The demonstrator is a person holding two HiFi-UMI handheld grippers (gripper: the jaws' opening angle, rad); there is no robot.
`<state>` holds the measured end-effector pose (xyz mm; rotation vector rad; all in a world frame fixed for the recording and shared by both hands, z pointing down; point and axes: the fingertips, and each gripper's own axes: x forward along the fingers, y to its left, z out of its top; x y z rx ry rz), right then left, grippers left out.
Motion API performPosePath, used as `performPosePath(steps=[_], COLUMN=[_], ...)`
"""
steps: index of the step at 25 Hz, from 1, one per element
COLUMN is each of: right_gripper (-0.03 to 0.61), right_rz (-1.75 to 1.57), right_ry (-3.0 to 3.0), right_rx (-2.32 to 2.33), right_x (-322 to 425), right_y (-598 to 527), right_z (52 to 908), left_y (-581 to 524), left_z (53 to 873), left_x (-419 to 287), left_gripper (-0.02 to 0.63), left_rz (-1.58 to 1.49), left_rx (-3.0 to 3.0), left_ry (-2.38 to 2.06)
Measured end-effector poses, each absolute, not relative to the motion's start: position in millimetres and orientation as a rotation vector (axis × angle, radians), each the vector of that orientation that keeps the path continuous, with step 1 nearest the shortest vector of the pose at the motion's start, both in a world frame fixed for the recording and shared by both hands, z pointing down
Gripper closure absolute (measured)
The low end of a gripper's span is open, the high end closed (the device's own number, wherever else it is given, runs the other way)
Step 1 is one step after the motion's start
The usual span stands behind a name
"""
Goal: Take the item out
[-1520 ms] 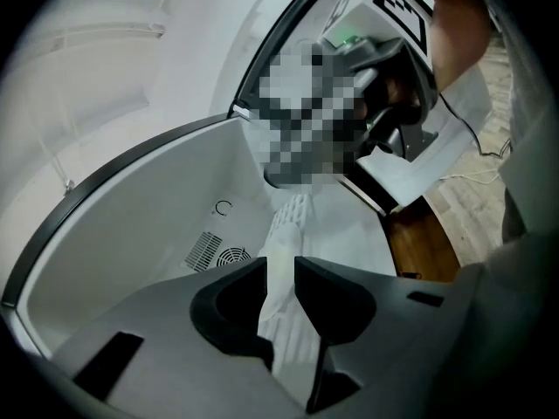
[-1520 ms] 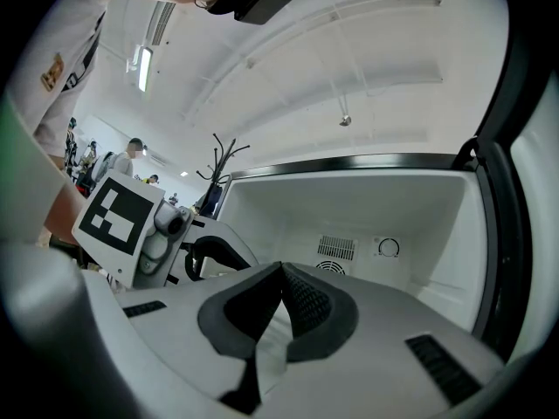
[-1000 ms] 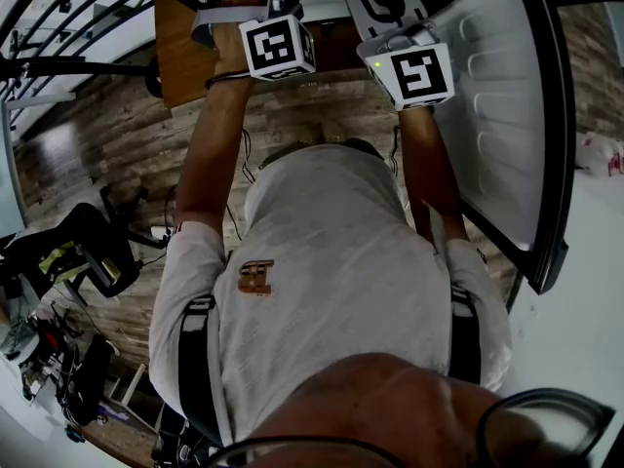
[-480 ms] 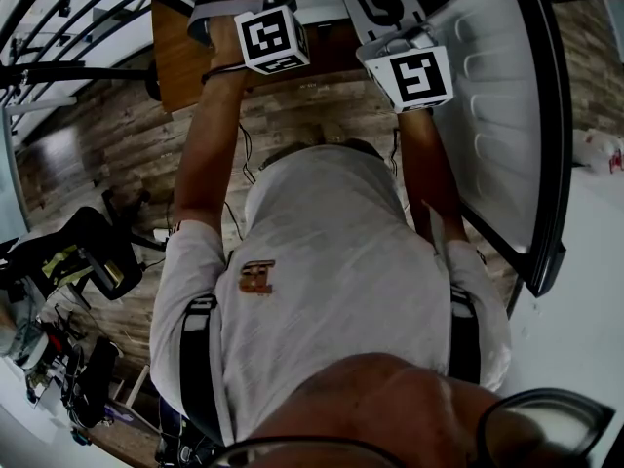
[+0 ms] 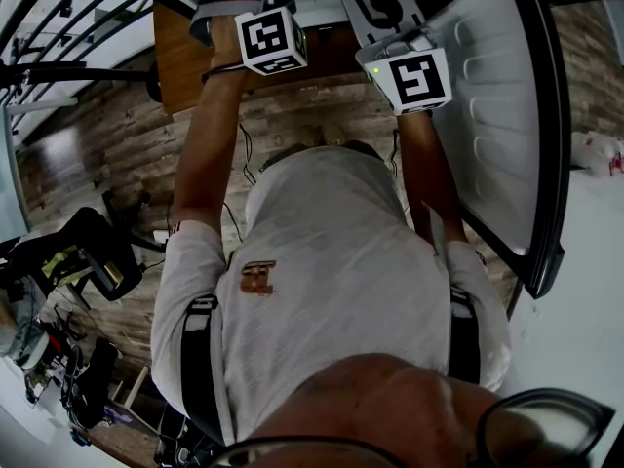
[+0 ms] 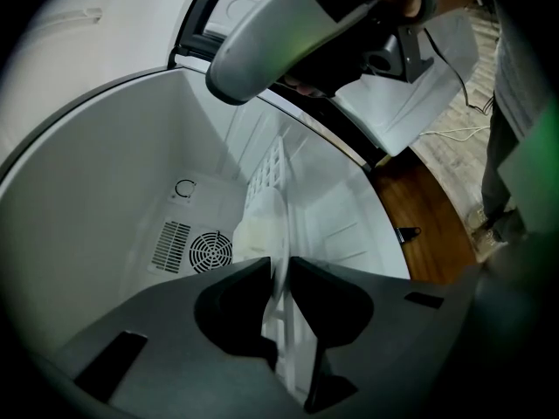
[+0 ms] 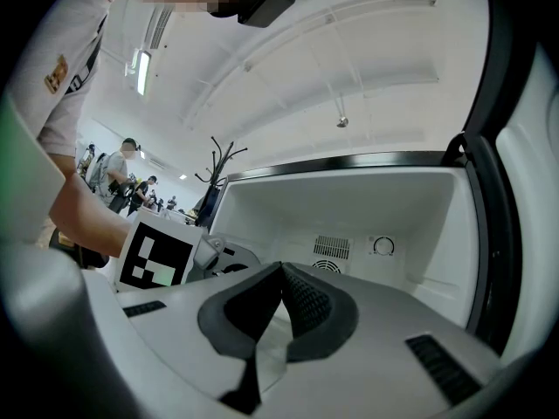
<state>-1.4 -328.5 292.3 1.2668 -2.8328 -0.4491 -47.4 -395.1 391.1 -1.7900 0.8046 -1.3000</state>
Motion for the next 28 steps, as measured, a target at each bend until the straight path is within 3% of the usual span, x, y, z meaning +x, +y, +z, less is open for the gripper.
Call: performPosePath(steps=[28], right_gripper=[0.546], right_rz=[-0.39], right_ry=[-2.816], right_rx=[1.281], right_x=[-1], right_y=[-327], right_z=[299], left_y=[-375], left_z=[375], left_x=[-42], left_gripper=[0.588], left_rz=[-1.21], left_rx=[-1.687], left_ry=[0.779])
